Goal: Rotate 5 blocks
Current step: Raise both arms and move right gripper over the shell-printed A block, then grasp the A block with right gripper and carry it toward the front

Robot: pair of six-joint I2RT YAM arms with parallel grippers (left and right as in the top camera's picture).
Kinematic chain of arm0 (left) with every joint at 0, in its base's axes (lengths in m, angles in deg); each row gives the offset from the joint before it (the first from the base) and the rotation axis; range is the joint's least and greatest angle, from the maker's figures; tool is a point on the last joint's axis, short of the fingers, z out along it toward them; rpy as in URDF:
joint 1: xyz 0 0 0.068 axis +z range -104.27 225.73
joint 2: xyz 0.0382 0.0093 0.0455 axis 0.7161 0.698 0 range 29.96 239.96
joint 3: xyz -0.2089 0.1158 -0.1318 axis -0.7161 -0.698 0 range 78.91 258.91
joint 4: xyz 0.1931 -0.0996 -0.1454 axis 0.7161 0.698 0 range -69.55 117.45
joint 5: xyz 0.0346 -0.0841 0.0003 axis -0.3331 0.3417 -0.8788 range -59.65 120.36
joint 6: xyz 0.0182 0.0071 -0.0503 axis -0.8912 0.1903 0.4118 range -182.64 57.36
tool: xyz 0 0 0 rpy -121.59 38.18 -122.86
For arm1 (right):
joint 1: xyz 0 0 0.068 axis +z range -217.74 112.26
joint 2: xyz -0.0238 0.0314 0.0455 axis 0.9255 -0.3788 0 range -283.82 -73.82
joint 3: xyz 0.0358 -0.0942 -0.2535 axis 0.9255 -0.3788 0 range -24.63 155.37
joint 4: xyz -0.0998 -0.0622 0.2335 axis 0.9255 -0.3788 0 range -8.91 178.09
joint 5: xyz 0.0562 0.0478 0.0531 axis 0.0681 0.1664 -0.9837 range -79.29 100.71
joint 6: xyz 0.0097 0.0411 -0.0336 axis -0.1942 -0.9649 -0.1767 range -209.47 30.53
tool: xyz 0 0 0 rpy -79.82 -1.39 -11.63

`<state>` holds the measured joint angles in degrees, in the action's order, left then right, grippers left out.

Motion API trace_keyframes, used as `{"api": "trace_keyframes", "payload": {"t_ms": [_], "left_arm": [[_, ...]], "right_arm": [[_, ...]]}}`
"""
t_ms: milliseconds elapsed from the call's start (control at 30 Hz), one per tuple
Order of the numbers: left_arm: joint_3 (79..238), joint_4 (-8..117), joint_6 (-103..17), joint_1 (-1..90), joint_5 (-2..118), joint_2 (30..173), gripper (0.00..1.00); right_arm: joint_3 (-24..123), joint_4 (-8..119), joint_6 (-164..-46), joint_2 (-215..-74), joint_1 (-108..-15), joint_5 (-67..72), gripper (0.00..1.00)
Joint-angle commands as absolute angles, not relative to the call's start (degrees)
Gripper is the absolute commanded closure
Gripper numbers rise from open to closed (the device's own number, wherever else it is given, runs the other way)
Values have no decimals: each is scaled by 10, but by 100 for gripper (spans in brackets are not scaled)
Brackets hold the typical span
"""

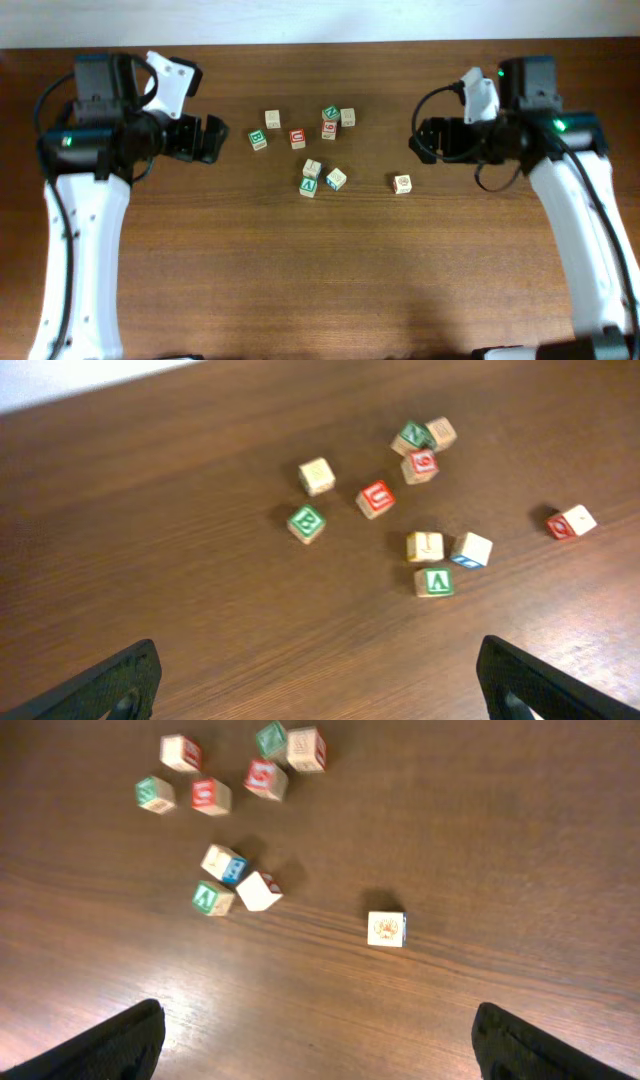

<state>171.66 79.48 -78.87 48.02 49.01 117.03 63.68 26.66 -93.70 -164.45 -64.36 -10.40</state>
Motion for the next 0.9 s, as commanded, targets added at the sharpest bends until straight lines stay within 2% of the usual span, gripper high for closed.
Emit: {"api": "trace_keyframes", "payload": {"t_ms": [0, 167, 200, 267, 300, 333, 433, 600, 733, 867], "left_arm": [[1727, 803, -783, 481, 537, 1214, 1], [1727, 819, -783, 481, 557, 1251, 1], [1727, 818, -783, 481, 557, 1256, 1], [1727, 816, -783, 481, 556, 1258, 1], [1727, 814, -783, 481, 556, 1258, 3], [1727, 812, -783, 481, 556, 1258, 10], [1727, 812, -783, 481, 541, 1258, 22], [1727, 812, -736, 481, 496, 1258, 22], [1727, 812, -736, 481, 494, 1258, 21], [1727, 811, -736, 480, 494, 1259, 19]], "right_arm": [[650, 268, -929, -1705, -636, -114, 2], [649, 280, -929, -1766, -636, -173, 1], [649, 285, -929, -1786, -631, -165, 16], [649, 292, -964, -1810, -616, -122, 21], [649, 293, -997, -1825, -603, -73, 23], [649, 294, -1018, -1836, -591, -34, 25], [649, 294, -1038, -1867, -563, 35, 27], [648, 300, -1067, -1898, -542, 86, 32], [647, 314, -1069, -1917, -542, 94, 46], [646, 322, -1069, -1932, -542, 96, 55]]}}
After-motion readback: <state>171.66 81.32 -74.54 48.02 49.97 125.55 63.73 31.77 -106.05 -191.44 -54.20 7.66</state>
